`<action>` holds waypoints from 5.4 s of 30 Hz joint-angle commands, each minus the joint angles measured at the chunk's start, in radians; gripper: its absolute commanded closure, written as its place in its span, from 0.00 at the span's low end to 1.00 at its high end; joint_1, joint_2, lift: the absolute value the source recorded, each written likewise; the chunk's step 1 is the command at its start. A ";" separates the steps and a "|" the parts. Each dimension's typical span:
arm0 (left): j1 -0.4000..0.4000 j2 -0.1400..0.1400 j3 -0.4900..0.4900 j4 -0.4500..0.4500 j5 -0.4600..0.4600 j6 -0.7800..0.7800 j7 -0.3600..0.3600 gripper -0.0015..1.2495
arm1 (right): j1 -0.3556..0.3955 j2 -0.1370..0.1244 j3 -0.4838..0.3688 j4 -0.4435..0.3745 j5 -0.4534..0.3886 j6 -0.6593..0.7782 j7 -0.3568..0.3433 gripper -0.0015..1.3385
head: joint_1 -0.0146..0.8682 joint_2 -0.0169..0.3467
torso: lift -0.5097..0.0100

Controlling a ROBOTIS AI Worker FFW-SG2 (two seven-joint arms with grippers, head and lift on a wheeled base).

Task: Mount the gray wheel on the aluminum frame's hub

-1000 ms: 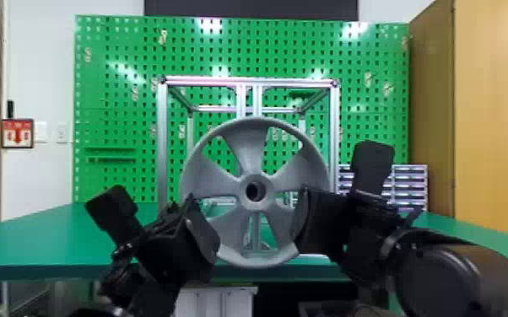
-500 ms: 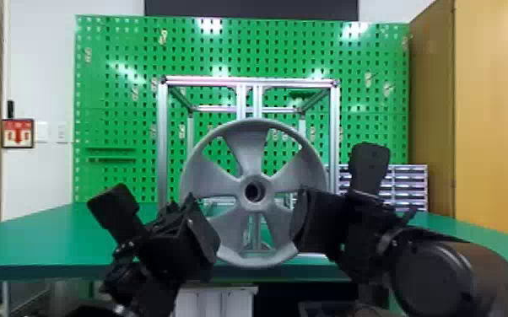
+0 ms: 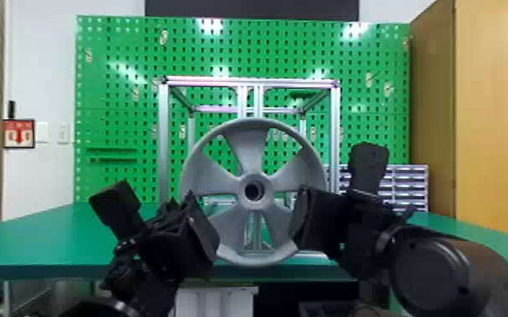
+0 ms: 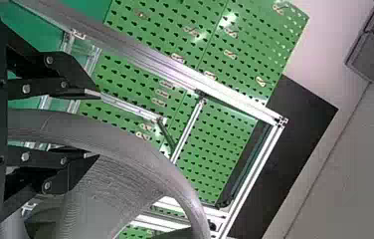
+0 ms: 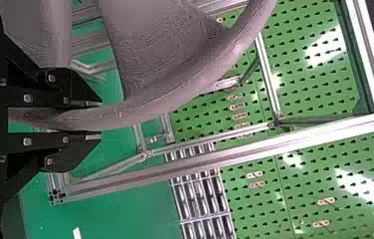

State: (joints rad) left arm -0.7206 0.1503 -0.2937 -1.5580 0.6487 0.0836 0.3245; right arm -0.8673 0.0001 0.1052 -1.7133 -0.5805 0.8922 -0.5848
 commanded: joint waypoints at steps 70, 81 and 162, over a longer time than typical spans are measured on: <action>-0.086 -0.006 0.028 0.162 -0.064 0.018 0.061 0.66 | -0.087 0.001 0.019 0.205 0.036 -0.041 0.013 0.78 | 0.01 0.06 | 0.02; -0.083 -0.005 0.021 0.158 -0.057 0.015 0.061 0.65 | -0.085 0.001 0.019 0.204 0.042 -0.044 0.013 0.78 | 0.01 0.06 | 0.02; 0.152 0.071 0.065 -0.217 -0.156 0.139 0.048 0.05 | 0.177 -0.015 -0.006 -0.163 0.065 -0.073 0.068 0.00 | 0.01 0.06 | 0.02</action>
State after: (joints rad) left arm -0.6210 0.2022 -0.2445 -1.7133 0.5003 0.2065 0.3688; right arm -0.7477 -0.0068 0.1042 -1.8140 -0.5191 0.8184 -0.5154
